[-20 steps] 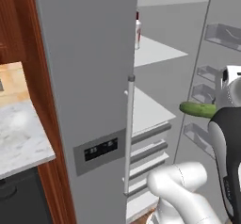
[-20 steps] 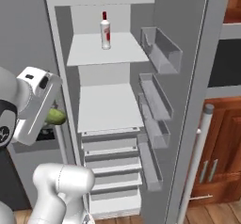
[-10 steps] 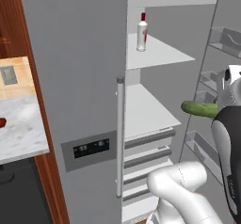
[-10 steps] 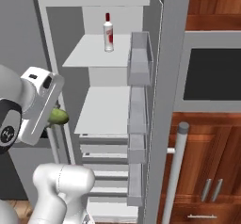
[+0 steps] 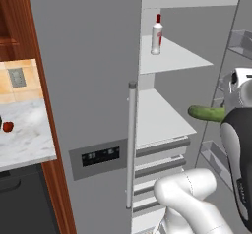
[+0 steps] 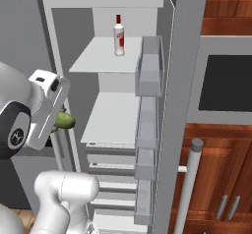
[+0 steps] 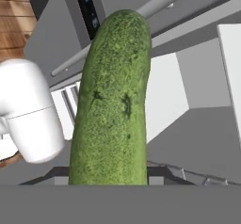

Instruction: Place the liquor on the top shelf of the fridge to keep it out of children's reach, and place the cucumber and bell pepper on lower shelves for easy access.

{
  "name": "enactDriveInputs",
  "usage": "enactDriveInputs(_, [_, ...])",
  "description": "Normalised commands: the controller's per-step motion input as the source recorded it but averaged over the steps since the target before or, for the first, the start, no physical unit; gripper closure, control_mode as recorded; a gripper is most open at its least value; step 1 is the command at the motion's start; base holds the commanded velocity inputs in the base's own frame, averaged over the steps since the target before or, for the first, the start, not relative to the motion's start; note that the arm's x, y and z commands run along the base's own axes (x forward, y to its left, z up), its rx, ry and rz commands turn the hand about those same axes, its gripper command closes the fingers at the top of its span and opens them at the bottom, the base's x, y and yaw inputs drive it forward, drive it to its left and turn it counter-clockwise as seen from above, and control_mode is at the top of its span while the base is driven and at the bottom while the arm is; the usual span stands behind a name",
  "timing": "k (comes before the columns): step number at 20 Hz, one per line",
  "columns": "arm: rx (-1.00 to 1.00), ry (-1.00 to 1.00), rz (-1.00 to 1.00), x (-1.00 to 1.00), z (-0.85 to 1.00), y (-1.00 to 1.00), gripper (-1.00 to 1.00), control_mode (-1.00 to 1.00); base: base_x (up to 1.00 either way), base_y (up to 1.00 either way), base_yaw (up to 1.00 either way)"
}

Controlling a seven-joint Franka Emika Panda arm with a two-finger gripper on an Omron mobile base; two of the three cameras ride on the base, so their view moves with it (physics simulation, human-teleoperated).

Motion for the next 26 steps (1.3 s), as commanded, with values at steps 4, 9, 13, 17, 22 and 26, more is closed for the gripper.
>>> enactDriveInputs(4, [0.00,0.00,0.09,0.42,-0.43,-0.15,1.00,-1.00,0.00,0.00,0.00])
enactDriveInputs(9, [0.00,0.00,0.09,0.37,-0.54,-0.12,1.00,-1.00,0.00,0.00,0.00])
enactDriveInputs(13, [0.00,-0.02,0.06,0.44,-0.48,0.00,1.00,-1.00,0.00,0.00,0.00])
enactDriveInputs(17, [0.00,0.00,0.06,0.52,-0.45,0.00,1.00,-1.00,0.00,0.00,0.00])
enactDriveInputs(22, [0.00,0.00,0.08,0.53,-0.42,-0.01,1.00,-1.00,0.00,0.00,0.00])
enactDriveInputs(26, [0.00,0.00,0.06,0.55,-0.37,0.00,1.00,-1.00,0.00,0.00,0.00])
